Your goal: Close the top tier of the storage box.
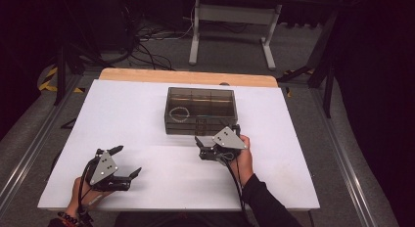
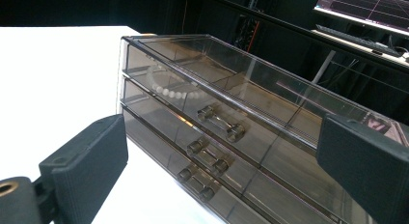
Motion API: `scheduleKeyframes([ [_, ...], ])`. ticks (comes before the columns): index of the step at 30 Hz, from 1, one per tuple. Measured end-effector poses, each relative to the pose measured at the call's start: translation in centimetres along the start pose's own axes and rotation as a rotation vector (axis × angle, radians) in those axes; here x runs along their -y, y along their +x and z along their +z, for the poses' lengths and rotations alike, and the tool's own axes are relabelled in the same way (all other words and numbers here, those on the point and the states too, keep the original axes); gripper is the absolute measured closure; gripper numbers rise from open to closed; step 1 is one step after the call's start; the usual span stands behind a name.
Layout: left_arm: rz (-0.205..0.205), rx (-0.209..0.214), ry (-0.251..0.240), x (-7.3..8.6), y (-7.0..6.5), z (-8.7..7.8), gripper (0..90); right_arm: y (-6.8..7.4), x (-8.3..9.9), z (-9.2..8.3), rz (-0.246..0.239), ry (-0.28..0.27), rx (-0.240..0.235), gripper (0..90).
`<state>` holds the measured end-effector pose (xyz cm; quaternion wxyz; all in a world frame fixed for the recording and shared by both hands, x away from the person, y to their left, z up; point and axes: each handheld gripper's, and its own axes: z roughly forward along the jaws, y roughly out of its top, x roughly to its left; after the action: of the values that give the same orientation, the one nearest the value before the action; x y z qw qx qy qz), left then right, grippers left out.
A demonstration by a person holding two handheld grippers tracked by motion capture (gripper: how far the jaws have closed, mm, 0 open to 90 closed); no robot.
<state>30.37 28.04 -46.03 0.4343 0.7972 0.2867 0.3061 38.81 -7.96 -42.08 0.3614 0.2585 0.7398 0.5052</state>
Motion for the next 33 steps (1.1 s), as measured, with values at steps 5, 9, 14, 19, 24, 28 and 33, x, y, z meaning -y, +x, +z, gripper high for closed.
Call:
scheduleKeyframes([
  [5, -0.001, 0.003, 0.002, 0.0, 0.0, 0.0, 9.3, -0.3, -0.2, -0.5, 0.012, 0.002, -0.009, 4.9],
  [9, -0.002, 0.004, 0.002, 0.0, 0.0, 0.0, 9.2, -0.5, -0.3, -0.9, 0.017, 0.002, -0.009, 4.9],
  [14, -0.003, 0.005, 0.002, 0.0, 0.0, 0.0, 9.1, -0.8, -0.3, -1.4, 0.025, 0.005, -0.010, 4.9],
  [19, -0.002, 0.004, 0.003, 0.0, 0.0, 0.0, 8.9, -0.9, -0.4, -1.7, 0.023, 0.009, -0.016, 4.8],
  [24, -0.002, 0.006, 0.003, 0.0, 0.0, 0.0, 8.9, -1.1, -0.3, -2.0, 0.018, 0.008, -0.012, 4.8],
  [28, -0.005, 0.004, 0.003, 0.0, 0.0, 0.0, 8.8, -1.1, -0.3, -2.3, 0.015, 0.006, -0.012, 4.8],
  [33, -0.005, 0.005, 0.003, 0.0, 0.0, 0.0, 8.5, -1.2, -0.3, -2.6, 0.013, 0.009, -0.016, 4.7],
])
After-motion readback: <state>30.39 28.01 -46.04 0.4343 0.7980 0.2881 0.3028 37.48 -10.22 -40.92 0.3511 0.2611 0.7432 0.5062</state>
